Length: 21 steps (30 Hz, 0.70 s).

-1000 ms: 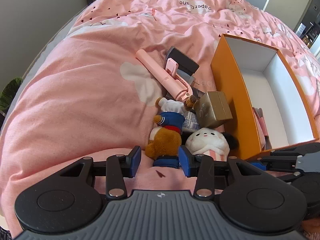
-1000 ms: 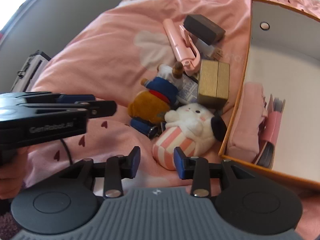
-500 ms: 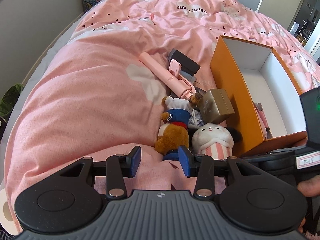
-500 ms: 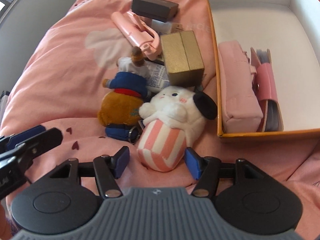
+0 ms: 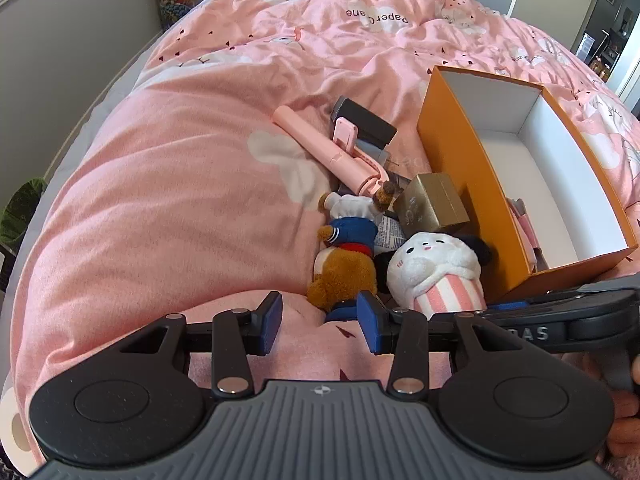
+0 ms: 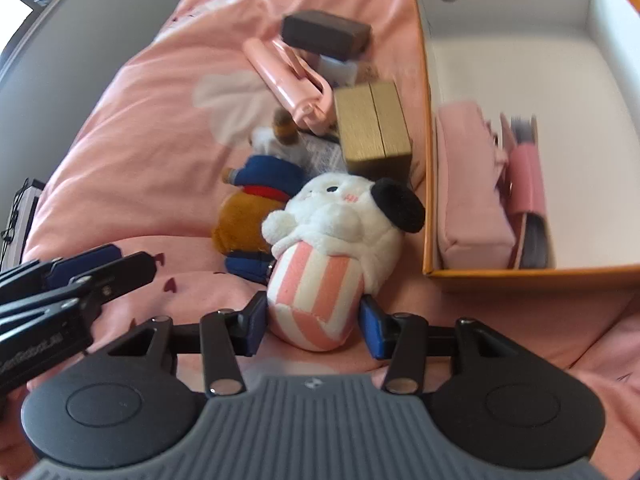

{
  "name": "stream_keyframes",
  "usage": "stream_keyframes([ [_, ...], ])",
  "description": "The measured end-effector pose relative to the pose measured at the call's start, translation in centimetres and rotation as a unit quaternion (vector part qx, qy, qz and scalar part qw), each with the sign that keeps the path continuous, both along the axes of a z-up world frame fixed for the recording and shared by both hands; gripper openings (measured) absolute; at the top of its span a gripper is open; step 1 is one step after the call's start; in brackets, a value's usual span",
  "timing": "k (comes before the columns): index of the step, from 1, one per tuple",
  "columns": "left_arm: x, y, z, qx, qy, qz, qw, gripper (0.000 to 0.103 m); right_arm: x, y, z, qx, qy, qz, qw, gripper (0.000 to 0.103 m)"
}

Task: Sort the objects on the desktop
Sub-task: 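Lift the white plush with the right gripper while the left gripper grasps the brown teddy bear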

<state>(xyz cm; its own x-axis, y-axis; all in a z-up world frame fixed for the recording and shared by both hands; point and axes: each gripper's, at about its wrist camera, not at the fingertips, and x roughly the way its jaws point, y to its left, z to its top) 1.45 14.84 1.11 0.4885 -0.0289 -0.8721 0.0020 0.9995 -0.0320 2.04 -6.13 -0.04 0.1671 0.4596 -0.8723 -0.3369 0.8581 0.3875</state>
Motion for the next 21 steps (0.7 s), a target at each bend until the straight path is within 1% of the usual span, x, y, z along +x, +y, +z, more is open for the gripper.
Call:
stream_keyframes([
  [7,-0.1,-0.6,1.1,0.006,-0.013,-0.005,0.9999,0.048,-0.4,-2.3,3.9,0.046,-0.054,0.027,0.997,0.049],
  [9,0.1,-0.7,1.1,0.005,-0.012,-0.004,0.9999,0.048,-0.4,-2.9,5.4,0.054,-0.081,0.032,0.995,0.049],
  [12,0.6,-0.9,0.7,-0.006,-0.003,-0.008,0.9999,0.048,-0.6,-4.6,7.8,0.08,-0.113,0.032,0.99,0.049],
  [14,1.2,-1.3,0.4,-0.007,0.002,-0.012,0.9999,0.048,-0.4,-5.9,9.3,0.093,-0.136,0.021,0.986,0.049],
  [16,1.9,-2.0,0.0,0.0,0.004,-0.024,0.9997,0.048,-0.1,-7.3,10.5,0.097,-0.159,0.002,0.983,0.049],
  [17,2.3,-2.4,-0.3,0.003,0.005,-0.033,0.9995,0.052,0.0,-8.3,11.1,0.097,-0.17,-0.009,0.981,0.049],
  [21,4.0,-4.0,-2.2,0.027,0.024,-0.061,0.9975,0.055,1.6,-11.5,11.7,0.085,-0.189,-0.054,0.977,0.049],
])
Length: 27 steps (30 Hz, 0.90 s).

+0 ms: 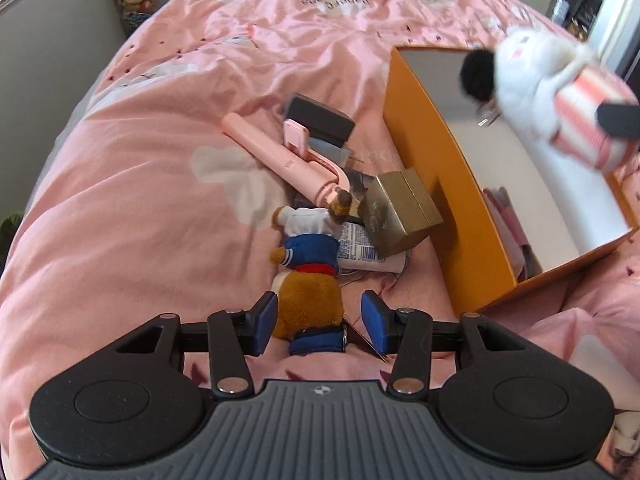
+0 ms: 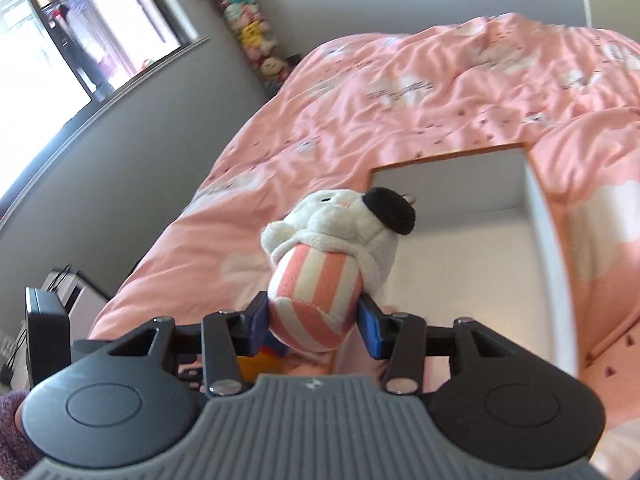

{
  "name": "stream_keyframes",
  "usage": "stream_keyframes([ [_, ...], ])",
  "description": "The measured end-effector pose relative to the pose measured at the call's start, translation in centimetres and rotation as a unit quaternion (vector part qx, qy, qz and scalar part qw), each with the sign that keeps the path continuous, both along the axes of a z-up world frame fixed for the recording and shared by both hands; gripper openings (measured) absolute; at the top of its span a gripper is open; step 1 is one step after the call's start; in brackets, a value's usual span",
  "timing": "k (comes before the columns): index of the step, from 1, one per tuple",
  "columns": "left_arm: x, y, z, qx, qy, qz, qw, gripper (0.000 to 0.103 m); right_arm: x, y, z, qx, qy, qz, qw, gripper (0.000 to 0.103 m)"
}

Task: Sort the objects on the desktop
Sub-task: 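Lift the white plush with the right gripper while the left gripper grasps the brown teddy bear, then lower the white plush into the box with the right gripper while the left lifts the teddy bear over it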

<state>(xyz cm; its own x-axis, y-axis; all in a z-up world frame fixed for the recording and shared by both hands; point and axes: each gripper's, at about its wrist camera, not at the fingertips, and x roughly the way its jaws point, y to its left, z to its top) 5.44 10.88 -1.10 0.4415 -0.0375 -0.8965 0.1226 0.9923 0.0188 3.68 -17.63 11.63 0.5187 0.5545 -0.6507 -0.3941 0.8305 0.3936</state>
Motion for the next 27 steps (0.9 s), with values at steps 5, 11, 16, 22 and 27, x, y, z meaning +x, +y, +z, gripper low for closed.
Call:
stream_keyframes([
  [5,1.8,-1.0,-3.4,0.048,0.037,-0.005,0.9981,0.056,1.9,-3.3,-1.6,-0.029,0.009,-0.04,0.999,0.049],
  [11,2.6,-1.0,-5.8,0.071,0.068,0.005,0.9952,0.059,3.2,-4.9,-4.6,-0.111,0.014,-0.059,0.992,0.049],
  [16,3.3,-1.1,-6.6,0.073,0.075,0.01,0.9945,0.061,3.7,-5.6,-7.3,-0.138,0.048,-0.061,0.987,0.049],
  [22,3.0,-1.2,-7.6,0.079,0.073,0.018,0.994,0.064,2.7,-5.0,-9.6,-0.188,0.033,-0.084,0.978,0.049],
  [27,2.8,-1.1,-7.4,0.079,0.072,0.025,0.994,0.057,2.5,-4.6,-10.6,-0.206,0.032,-0.088,0.974,0.05],
])
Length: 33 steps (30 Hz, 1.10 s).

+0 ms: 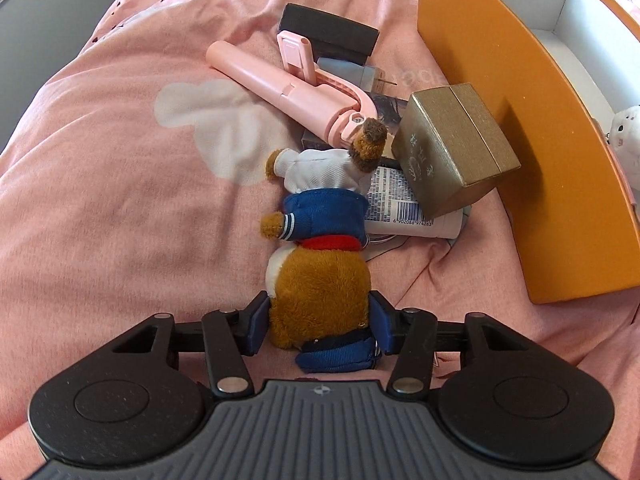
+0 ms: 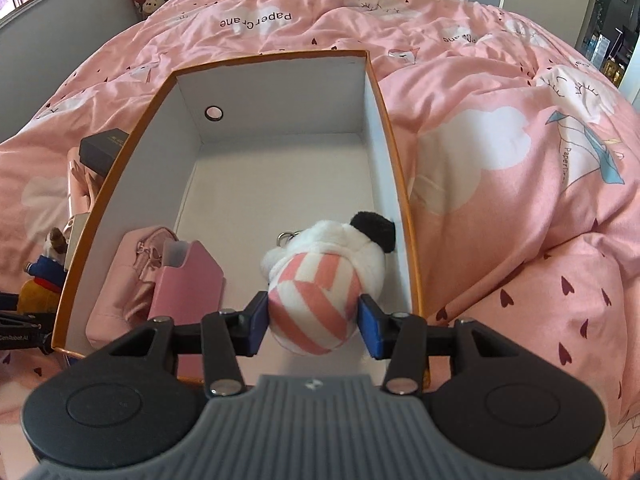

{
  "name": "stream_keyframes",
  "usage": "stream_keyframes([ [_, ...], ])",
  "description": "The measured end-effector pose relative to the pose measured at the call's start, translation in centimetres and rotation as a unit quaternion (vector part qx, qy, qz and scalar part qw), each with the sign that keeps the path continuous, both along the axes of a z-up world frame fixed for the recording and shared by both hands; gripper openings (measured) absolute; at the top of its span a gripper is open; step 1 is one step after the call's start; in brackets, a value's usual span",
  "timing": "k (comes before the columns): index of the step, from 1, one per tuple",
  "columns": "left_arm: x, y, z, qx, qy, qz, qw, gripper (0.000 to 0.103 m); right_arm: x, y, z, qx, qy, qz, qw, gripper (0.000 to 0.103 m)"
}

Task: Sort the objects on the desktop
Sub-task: 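Lower the white plush into the box with the right gripper while the left lifts the teddy bear over it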

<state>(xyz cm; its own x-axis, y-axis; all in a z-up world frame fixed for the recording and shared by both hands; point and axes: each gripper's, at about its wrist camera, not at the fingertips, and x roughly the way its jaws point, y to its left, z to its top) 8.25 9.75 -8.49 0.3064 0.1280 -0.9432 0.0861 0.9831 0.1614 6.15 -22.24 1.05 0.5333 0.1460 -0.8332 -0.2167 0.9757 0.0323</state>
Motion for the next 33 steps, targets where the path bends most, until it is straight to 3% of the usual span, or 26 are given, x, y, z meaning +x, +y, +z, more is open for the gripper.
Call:
stream_keyframes([
  [8,-0.9,-0.1,0.7,0.002,-0.015,0.013,0.9998,0.051,0.6,0.2,0.1,-0.015,-0.014,0.007,1.0,0.052],
  [14,-1.4,0.4,2.4,-0.03,-0.035,0.042,0.998,0.05,0.4,0.0,0.1,-0.014,-0.021,0.019,1.0,0.054],
  [20,-2.3,-0.2,6.0,-0.073,-0.074,0.04,0.9939,0.05,0.1,-0.4,0.7,-0.004,-0.032,0.02,0.999,0.058],
  [24,-2.6,-1.2,8.4,-0.098,-0.102,0.027,0.9896,0.05,-0.1,-0.3,1.1,-0.001,-0.043,0.022,0.999,0.064],
  [33,-1.9,-4.3,12.9,-0.154,-0.157,-0.021,0.9753,0.05,-0.6,-0.8,1.6,0.013,-0.063,0.018,0.998,0.065],
])
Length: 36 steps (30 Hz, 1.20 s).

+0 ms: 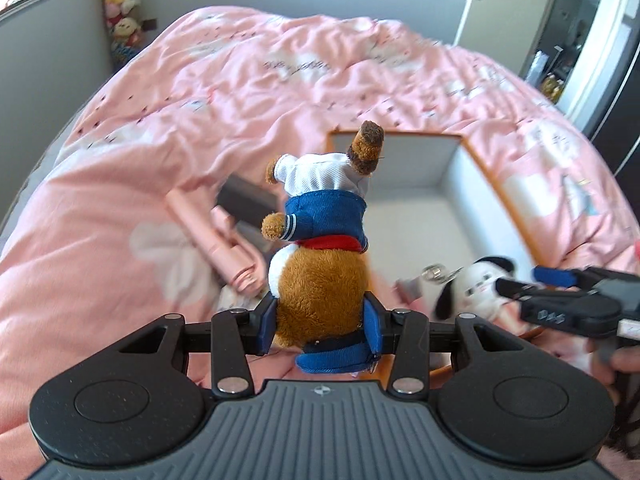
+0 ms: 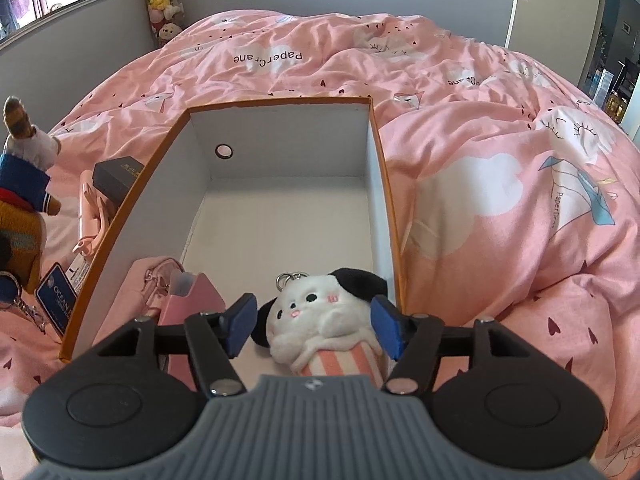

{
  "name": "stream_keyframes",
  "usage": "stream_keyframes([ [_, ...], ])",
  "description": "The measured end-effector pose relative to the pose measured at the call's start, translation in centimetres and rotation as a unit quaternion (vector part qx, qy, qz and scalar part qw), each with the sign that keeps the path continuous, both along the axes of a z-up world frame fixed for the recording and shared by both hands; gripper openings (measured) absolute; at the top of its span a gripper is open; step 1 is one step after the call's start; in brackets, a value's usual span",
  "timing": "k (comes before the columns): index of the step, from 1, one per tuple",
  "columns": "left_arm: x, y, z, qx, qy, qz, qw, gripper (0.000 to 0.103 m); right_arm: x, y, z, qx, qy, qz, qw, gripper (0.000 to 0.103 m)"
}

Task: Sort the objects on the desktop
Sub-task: 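Lower the white plush into the box with the right gripper while the left lifts the teddy bear over it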

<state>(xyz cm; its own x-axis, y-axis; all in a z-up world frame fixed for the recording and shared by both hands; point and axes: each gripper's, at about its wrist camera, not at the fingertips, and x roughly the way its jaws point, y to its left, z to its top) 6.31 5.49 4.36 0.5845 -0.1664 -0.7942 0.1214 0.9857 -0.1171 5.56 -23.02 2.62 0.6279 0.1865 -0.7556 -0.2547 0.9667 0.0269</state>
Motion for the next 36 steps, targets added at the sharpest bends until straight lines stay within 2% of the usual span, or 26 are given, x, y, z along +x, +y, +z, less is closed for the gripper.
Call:
stream_keyframes([
  [5,0.6,-2.4,2.4,-0.025,-0.026,-0.042,0.9985,0.05,0.1,-0.9,0.2,0.036,-0.005,0.002,0.999,0.063],
  [8,1.2,-3.8,2.9,-0.04,-0.022,-0.07,0.9965,0.05,0.1,-1.2,0.3,0.059,-0.002,0.011,0.998,0.06],
  [15,3.2,-6.7,1.3,-0.065,0.023,-0.122,0.9901,0.05,0.9,-2.5,0.6,0.094,0.005,0.032,0.995,0.053],
  [20,4.5,-7.3,-0.6,-0.063,0.061,-0.123,0.9885,0.05,2.6,-4.3,0.4,0.126,0.046,0.049,0.99,0.047],
  [25,5.5,-7.4,-1.9,-0.057,0.092,-0.12,0.9868,0.05,4.0,-4.4,0.5,0.132,0.077,0.084,0.985,0.047],
  [30,6.1,-8.3,-3.0,-0.054,0.117,-0.133,0.9827,0.05,4.5,-2.3,0.4,0.075,0.076,0.127,0.986,0.047],
  [33,6.6,-8.8,-3.7,-0.069,0.138,-0.141,0.9779,0.05,4.9,-1.7,-0.2,0.045,0.09,0.149,0.984,0.046],
  [36,7.0,-9.4,-4.7,-0.079,0.16,-0.147,0.973,0.05,4.4,-1.3,-0.5,0.006,0.08,0.163,0.983,0.042],
])
